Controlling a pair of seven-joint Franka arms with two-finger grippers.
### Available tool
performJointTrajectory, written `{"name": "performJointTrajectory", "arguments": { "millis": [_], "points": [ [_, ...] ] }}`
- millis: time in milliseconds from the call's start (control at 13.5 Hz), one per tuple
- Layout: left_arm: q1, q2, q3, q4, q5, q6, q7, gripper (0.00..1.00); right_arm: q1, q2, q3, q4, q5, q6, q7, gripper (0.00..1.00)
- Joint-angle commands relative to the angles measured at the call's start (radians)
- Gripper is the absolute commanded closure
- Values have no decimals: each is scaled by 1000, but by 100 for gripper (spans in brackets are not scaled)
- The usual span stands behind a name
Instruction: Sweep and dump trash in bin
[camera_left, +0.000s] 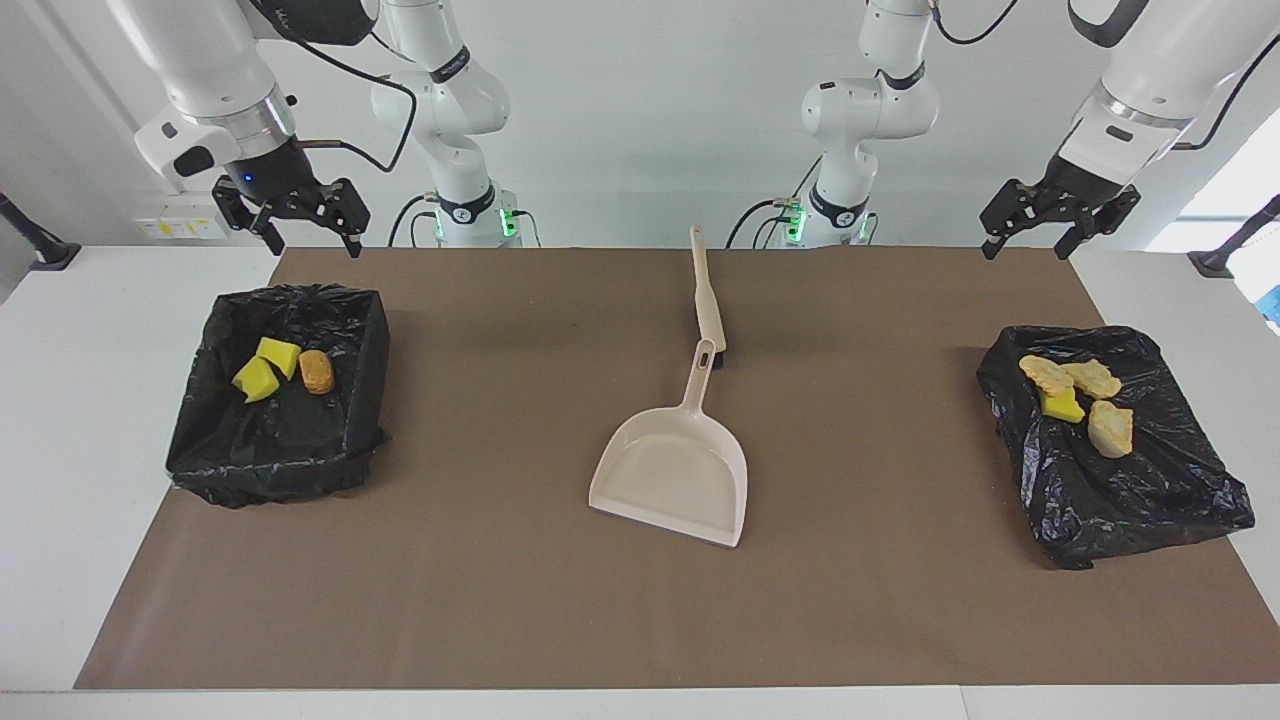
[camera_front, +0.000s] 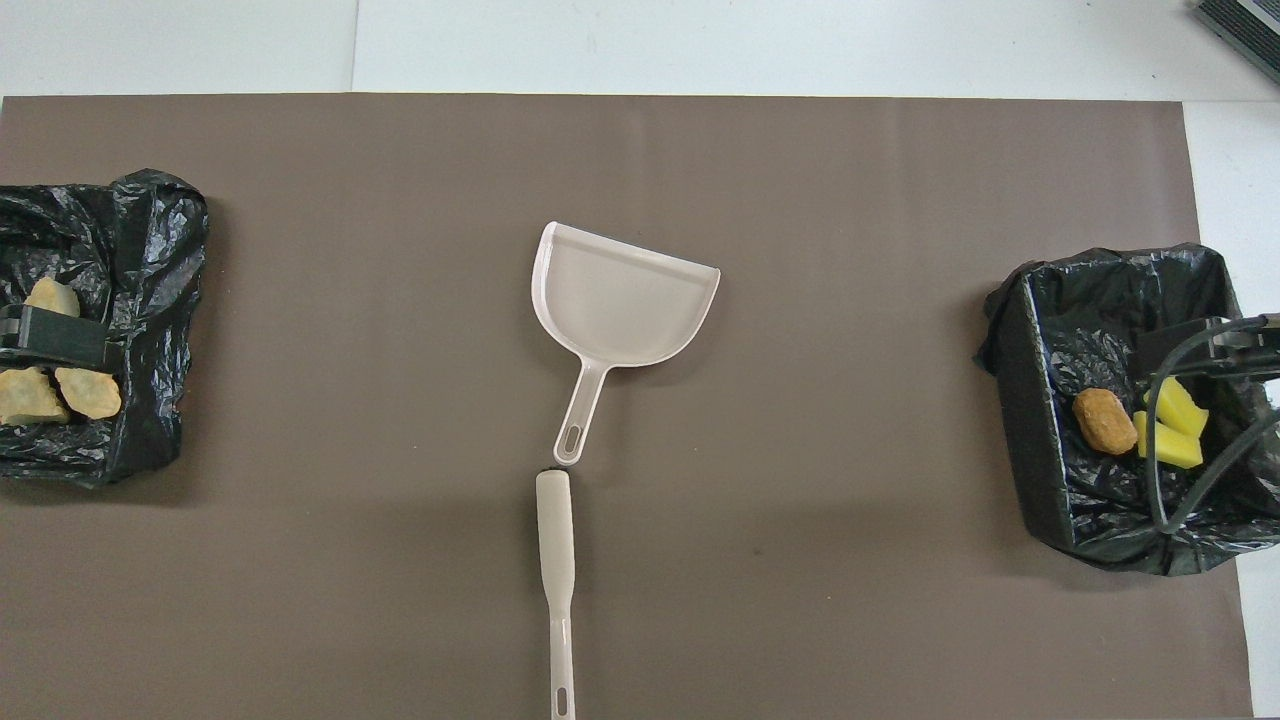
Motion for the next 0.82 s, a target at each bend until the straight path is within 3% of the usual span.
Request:
{"name": "performJointTrajectory", "arguments": {
  "millis": [0, 743],
  "points": [
    [-2, 0, -21, 26, 0, -13, -44, 0, -4, -17, 2, -19, 18, 0, 8, 0],
    [8, -1, -20, 19, 0, 16, -55, 0, -6, -17, 2, -19, 18, 0, 8, 0]
  ]
}}
